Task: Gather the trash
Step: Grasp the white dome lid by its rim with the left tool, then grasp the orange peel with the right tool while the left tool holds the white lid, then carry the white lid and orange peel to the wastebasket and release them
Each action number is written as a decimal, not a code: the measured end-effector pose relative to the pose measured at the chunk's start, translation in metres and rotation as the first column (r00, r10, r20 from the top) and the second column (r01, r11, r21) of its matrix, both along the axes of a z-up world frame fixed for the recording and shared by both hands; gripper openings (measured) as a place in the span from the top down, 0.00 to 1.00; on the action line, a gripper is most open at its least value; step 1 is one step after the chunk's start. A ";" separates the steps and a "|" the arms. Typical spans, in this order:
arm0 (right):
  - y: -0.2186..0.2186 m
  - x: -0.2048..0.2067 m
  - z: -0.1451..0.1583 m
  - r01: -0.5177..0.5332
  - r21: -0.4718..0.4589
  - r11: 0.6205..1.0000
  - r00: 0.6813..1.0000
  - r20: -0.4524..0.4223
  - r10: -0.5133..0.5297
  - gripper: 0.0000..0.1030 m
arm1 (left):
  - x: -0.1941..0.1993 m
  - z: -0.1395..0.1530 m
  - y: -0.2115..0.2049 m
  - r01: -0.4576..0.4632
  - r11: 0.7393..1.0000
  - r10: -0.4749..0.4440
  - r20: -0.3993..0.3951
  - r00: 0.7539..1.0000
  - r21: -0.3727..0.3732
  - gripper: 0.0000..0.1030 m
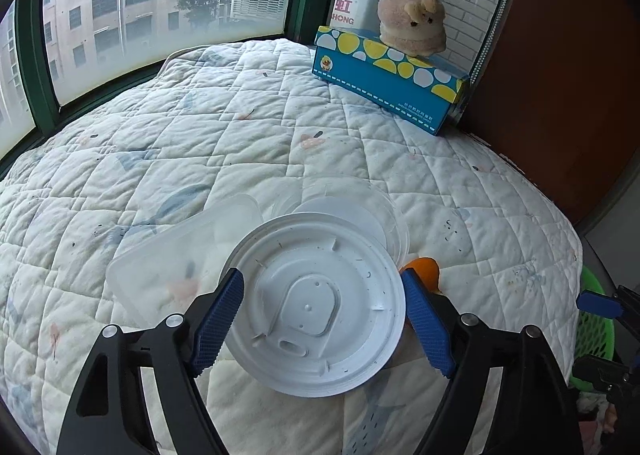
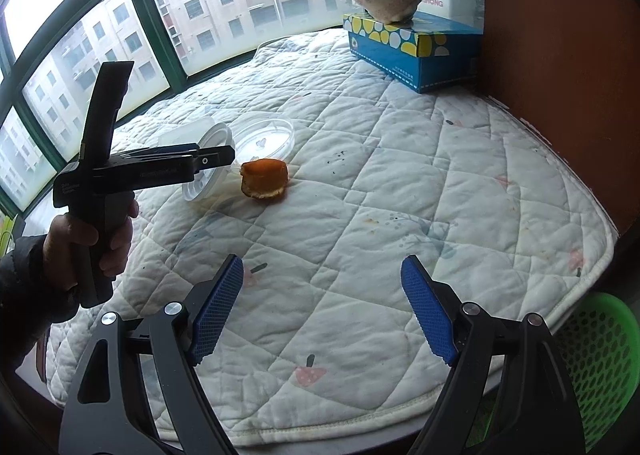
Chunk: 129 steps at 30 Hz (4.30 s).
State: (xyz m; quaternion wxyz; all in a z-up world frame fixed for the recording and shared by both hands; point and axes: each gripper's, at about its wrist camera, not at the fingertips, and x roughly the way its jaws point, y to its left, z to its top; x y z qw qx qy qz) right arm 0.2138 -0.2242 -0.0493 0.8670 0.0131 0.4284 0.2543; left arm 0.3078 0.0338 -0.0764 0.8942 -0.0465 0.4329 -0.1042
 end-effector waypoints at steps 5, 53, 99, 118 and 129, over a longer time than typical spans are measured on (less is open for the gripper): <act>0.004 0.002 -0.002 -0.009 0.001 1.000 1.000 -0.004 0.009 0.21 | -0.006 0.003 0.000 0.025 1.000 -0.025 0.003 1.000 -0.007 0.39; 0.085 0.065 -0.022 -0.077 -0.001 0.997 0.995 -0.058 0.076 0.72 | -0.092 0.036 0.024 0.139 0.980 -0.136 0.029 0.990 -0.140 0.96; 0.080 0.034 -0.031 0.019 -0.004 1.000 0.996 -0.087 -0.019 0.67 | -0.119 0.061 0.020 0.150 0.970 -0.140 0.065 0.988 -0.193 0.96; -0.096 -0.066 0.003 0.234 0.042 0.971 0.972 -0.039 -0.233 0.68 | -0.136 0.088 -0.122 0.384 0.897 -0.371 0.101 0.923 -0.220 0.96; -0.199 -0.104 -0.012 0.417 -0.009 0.909 0.907 -0.059 -0.416 0.68 | -0.152 0.085 -0.230 0.528 0.816 -0.524 0.088 0.847 -0.235 0.96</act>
